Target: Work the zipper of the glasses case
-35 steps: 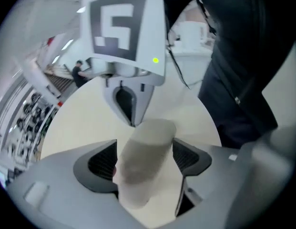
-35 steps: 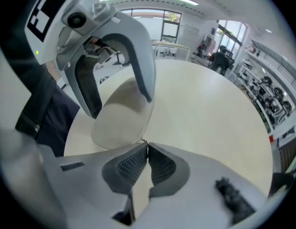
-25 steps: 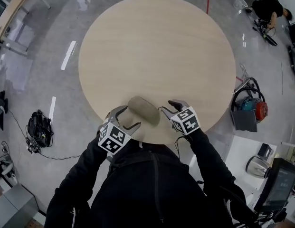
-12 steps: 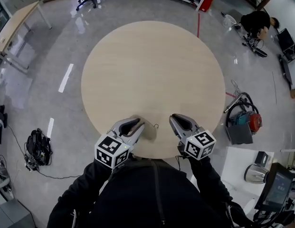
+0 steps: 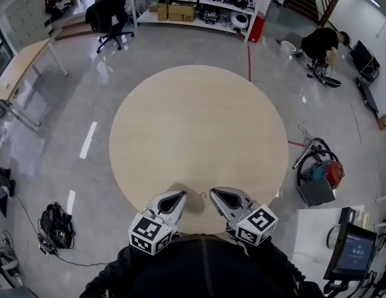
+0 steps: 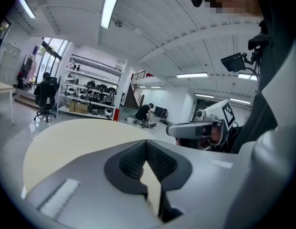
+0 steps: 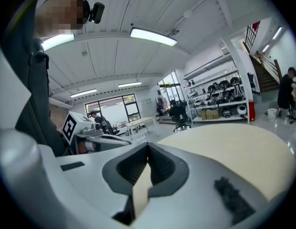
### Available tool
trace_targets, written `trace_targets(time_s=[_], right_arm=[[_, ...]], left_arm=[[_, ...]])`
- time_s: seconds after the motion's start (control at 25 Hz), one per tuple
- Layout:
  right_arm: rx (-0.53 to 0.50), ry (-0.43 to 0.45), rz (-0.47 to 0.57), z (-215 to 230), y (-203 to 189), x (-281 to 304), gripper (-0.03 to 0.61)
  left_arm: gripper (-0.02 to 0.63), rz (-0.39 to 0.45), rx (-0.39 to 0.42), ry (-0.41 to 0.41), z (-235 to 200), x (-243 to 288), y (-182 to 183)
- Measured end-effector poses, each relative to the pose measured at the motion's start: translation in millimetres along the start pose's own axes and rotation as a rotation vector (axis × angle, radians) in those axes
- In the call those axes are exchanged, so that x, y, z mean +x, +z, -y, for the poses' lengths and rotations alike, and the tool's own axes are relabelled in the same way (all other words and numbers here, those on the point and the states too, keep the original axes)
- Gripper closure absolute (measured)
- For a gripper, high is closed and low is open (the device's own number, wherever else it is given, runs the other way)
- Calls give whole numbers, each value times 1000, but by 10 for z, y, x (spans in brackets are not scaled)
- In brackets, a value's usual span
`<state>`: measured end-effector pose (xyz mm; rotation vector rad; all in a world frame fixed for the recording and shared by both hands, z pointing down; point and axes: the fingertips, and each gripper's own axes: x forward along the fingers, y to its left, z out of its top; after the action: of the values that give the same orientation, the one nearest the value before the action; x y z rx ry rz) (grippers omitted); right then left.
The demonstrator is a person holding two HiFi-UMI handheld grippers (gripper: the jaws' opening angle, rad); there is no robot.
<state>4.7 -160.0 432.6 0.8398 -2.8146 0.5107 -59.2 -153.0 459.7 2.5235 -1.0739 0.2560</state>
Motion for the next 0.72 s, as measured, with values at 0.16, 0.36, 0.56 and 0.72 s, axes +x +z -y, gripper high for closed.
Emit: trace_targets(time_s=[0.16,0.36,0.56,0.72], right_arm=[[-23,-35,64,-21,173,-41,574],[-39,-36,55,-57,120,-94,574],[-22,-47,42,-45,12,-139,574],[-5,-56,27,-53,-48,-130,574]], left_arm=[[609,34,81,25,68,-104,177],[607,26,89,5,216,-72,117],[607,7,88,-12,295,-42,42],[607,-9,79,-25,314,-31,9]])
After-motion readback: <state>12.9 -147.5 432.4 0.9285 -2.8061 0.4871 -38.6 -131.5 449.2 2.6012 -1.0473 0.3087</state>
